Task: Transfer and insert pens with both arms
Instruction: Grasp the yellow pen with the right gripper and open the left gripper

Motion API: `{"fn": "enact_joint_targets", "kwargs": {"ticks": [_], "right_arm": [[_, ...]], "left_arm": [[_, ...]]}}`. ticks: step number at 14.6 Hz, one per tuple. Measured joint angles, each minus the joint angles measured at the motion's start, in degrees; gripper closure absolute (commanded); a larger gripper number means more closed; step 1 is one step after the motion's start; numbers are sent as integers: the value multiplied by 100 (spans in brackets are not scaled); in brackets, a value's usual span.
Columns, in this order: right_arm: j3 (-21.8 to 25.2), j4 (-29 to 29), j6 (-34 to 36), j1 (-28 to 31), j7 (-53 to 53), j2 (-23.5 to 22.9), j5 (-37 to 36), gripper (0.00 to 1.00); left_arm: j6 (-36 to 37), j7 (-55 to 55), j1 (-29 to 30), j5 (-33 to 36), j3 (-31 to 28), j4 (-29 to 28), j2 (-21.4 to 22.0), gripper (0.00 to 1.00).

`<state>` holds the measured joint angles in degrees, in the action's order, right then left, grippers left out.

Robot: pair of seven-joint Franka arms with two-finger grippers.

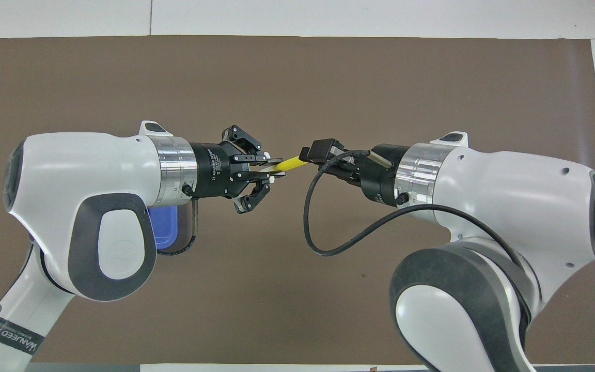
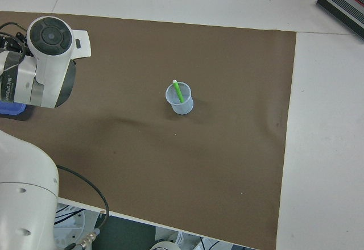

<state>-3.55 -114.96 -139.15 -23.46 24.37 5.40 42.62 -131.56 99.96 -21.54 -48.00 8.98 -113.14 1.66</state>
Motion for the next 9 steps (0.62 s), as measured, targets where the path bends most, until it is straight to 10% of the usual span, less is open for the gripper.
{"fn": "enact_joint_targets", "kwargs": {"ticks": [9], "right_arm": [[1,2,-102,3,0,-3,0,54]], "left_arm": [[-63,2,0,-54,0,-6,0,100]]}}
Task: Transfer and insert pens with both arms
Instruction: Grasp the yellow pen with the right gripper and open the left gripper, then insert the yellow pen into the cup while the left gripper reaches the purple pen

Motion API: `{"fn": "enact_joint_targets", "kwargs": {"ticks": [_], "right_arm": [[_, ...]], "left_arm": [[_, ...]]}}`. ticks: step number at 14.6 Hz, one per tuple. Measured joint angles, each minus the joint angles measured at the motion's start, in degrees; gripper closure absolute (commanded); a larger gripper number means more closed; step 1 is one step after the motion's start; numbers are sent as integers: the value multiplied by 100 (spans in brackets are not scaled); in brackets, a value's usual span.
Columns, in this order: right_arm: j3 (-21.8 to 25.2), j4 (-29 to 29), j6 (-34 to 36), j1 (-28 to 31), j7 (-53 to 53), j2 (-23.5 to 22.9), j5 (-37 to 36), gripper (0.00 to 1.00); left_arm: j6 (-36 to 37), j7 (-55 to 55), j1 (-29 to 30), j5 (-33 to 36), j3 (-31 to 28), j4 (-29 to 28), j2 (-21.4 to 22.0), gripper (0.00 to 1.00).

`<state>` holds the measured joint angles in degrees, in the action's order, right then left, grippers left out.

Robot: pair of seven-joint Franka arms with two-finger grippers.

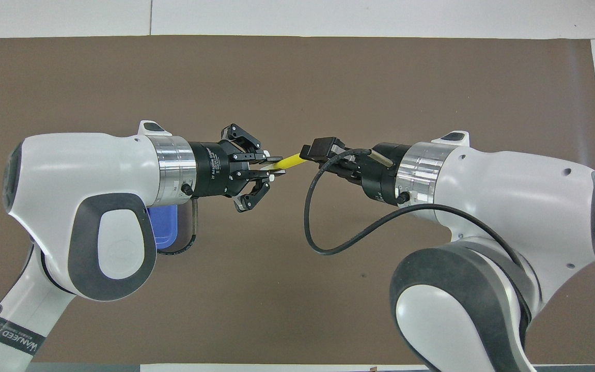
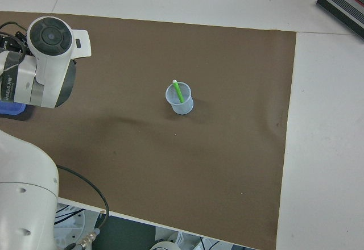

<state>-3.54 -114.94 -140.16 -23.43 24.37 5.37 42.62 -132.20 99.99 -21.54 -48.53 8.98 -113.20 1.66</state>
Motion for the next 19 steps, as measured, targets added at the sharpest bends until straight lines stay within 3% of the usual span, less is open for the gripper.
{"fn": "enact_joint_targets", "kwargs": {"ticks": [6,7,11,15,16,19], "right_arm": [[1,0,-109,2,0,-22,0,56],[1,0,-109,1,0,-22,0,61],[-12,32,-124,-8,0,-22,-1,100],[-10,30,-128,-4,0,-28,0,100],[-10,30,-128,-3,0,-28,0,100],[3,25,-129,6,0,-34,0,100]], "left_arm": [[-78,6,0,-11,0,-4,0,100],[-83,7,0,-13,0,-5,0,100],[-91,10,-20,-17,3,-37,0,100],[-122,27,-27,-17,1,-46,1,100],[-133,29,-31,-17,1,-48,1,1],[-236,40,-40,-17,-6,-48,15,0]]}}
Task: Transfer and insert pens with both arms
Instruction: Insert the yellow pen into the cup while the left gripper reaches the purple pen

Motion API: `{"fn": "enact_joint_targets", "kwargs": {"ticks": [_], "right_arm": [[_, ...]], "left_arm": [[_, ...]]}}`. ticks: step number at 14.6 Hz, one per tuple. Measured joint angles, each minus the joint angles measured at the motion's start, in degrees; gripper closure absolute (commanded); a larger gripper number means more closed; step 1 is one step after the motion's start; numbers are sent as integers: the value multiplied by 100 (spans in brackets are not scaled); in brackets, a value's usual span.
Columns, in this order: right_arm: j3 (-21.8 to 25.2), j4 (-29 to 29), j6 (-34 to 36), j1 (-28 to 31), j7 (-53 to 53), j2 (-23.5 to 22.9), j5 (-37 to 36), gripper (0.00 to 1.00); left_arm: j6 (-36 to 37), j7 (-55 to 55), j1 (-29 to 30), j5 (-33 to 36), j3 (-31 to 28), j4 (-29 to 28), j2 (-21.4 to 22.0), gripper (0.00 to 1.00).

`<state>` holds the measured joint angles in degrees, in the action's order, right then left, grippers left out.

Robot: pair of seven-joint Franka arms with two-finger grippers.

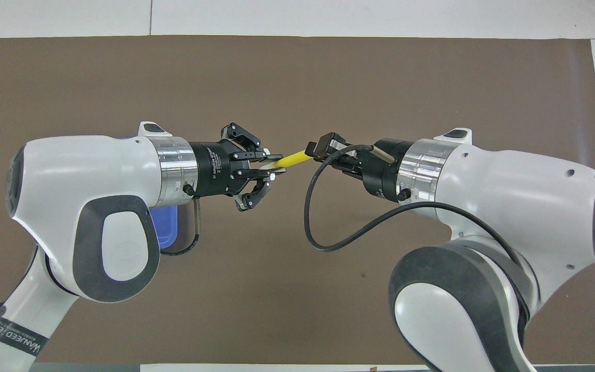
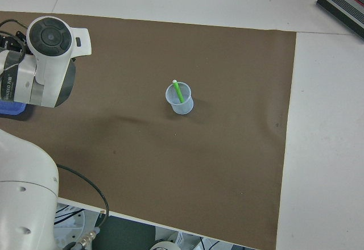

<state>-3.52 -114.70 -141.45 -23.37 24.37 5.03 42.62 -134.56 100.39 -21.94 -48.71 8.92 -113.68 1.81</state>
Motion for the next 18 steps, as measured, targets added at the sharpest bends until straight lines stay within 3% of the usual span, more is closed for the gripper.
{"fn": "enact_joint_targets", "kwargs": {"ticks": [3,6,10,14,18], "right_arm": [[7,-2,34,28,-64,-23,0,100],[23,13,567,317,-879,-21,-143,100],[65,169,1679,1352,-2632,-21,-1289,100],[86,923,2704,1868,-3476,-199,-3048,100],[82,1159,2778,2038,-4016,-758,-3691,100]], "left_arm": [[91,-84,2,16,-21,-1,76,0],[528,-664,201,377,-77,-3,99,0],[1384,-1748,833,1085,-133,-3,130,0],[2261,-3730,1754,1711,-162,-9,193,0],[2469,-5987,2022,2550,-165,-313,189,0]]}}
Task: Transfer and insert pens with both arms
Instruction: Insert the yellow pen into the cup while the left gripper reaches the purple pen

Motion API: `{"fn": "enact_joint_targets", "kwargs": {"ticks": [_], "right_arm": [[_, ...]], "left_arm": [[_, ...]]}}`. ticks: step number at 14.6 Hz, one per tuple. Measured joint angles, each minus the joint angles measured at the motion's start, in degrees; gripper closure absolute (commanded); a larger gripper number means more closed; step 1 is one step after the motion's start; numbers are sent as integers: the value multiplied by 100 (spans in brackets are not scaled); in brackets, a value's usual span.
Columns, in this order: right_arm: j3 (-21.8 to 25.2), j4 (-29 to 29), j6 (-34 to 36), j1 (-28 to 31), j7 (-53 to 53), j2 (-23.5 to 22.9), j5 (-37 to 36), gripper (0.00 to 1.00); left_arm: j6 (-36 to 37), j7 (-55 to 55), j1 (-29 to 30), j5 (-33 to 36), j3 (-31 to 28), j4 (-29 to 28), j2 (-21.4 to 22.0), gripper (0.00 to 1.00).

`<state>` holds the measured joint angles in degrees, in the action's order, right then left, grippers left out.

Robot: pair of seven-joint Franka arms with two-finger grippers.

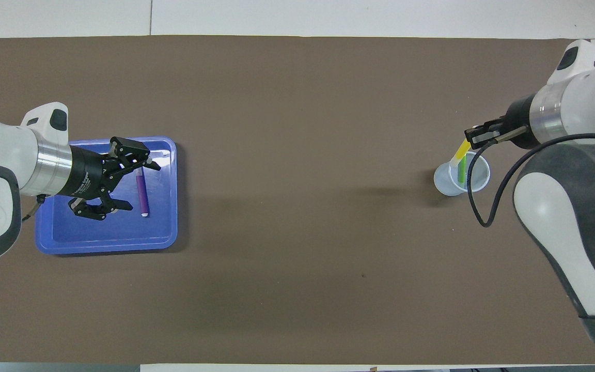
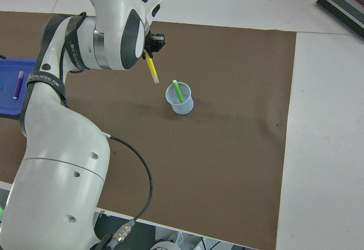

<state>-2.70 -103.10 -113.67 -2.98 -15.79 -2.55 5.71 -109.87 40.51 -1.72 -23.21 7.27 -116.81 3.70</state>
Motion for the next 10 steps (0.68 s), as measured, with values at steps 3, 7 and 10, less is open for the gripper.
{"fn": "enact_joint_targets", "kwargs": {"ticks": [3,7,10], "right_arm": [[4,-125,-181,77,-194,-321,-42,100],[0,-191,-232,80,-433,-387,-392,100],[2,-239,-285,133,-510,-384,-500,100]], "left_arm": [[-57,-1803,115,824,1,-287,-94,0],[-727,-3143,201,1680,15,-487,-559,0],[-1526,-3522,193,2004,62,-818,-898,5]]}}
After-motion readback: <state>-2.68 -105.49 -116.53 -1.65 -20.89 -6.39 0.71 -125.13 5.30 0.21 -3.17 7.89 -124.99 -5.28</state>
